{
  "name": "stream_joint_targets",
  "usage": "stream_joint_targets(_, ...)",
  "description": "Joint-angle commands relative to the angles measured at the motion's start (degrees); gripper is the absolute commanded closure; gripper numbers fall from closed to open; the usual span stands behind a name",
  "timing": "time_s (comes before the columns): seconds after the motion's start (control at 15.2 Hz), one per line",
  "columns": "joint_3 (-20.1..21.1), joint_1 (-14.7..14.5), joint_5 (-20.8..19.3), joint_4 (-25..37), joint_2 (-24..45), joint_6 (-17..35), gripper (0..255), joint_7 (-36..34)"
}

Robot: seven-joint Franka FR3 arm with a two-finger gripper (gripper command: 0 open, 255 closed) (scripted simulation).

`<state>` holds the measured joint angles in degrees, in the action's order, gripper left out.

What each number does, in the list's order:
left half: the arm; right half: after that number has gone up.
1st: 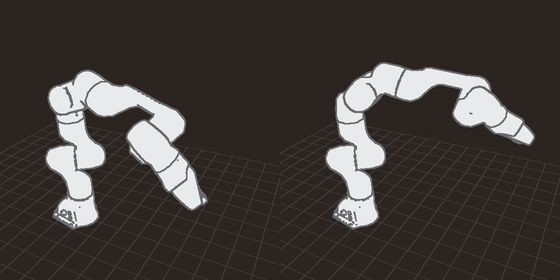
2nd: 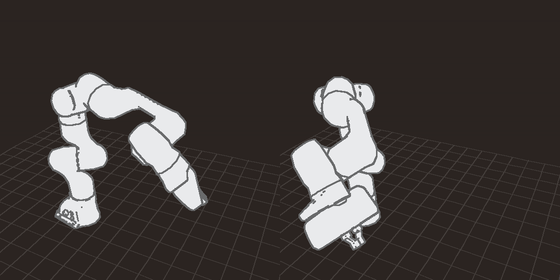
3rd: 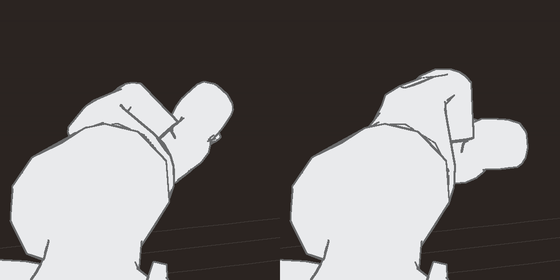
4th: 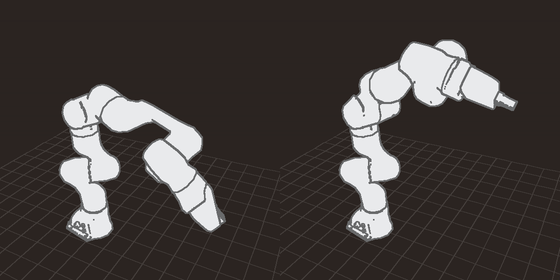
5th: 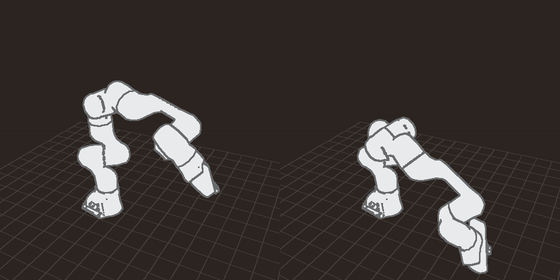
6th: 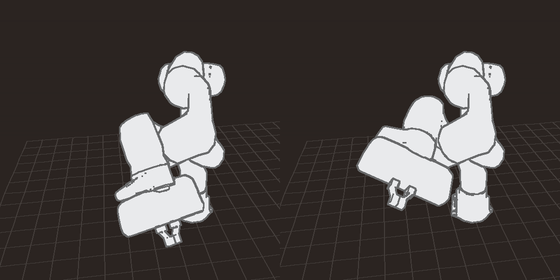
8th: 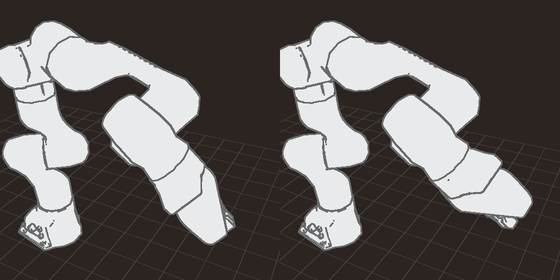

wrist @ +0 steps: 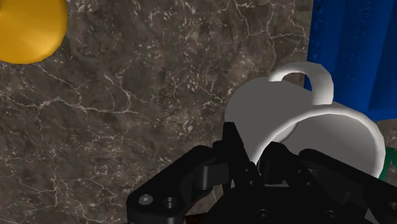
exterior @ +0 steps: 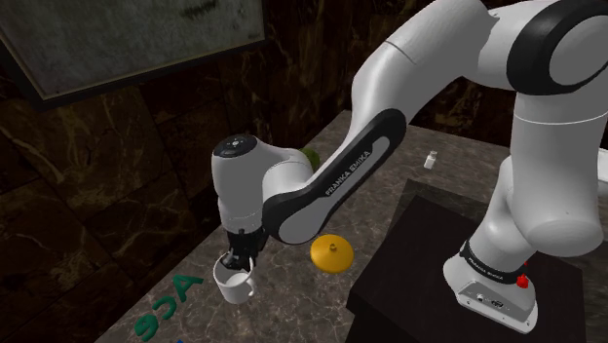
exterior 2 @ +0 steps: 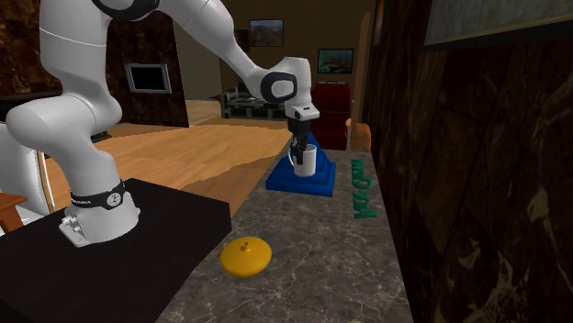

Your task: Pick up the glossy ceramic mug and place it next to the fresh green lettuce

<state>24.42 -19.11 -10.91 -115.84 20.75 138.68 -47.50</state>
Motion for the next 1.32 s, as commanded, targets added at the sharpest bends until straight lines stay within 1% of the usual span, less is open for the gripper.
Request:
stream_joint_targets(0.0, 0.34, 0.30, 0.65, 0.37, -0.94, -1.23, 255, 0.49)
stream_joint_targets(0.46, 1.32, 1.07, 2.75, 1.67, -4.15, -5.44, 255, 1.82)
stream_joint_targets(0.86, 0.09, 7.51, 7.06, -5.94, -10.09, -3.12, 255, 11.55)
stream_joint_targets(1.25, -2.39, 13.08, 10.71, -11.09, -14.39, -1.99, 255, 21.77)
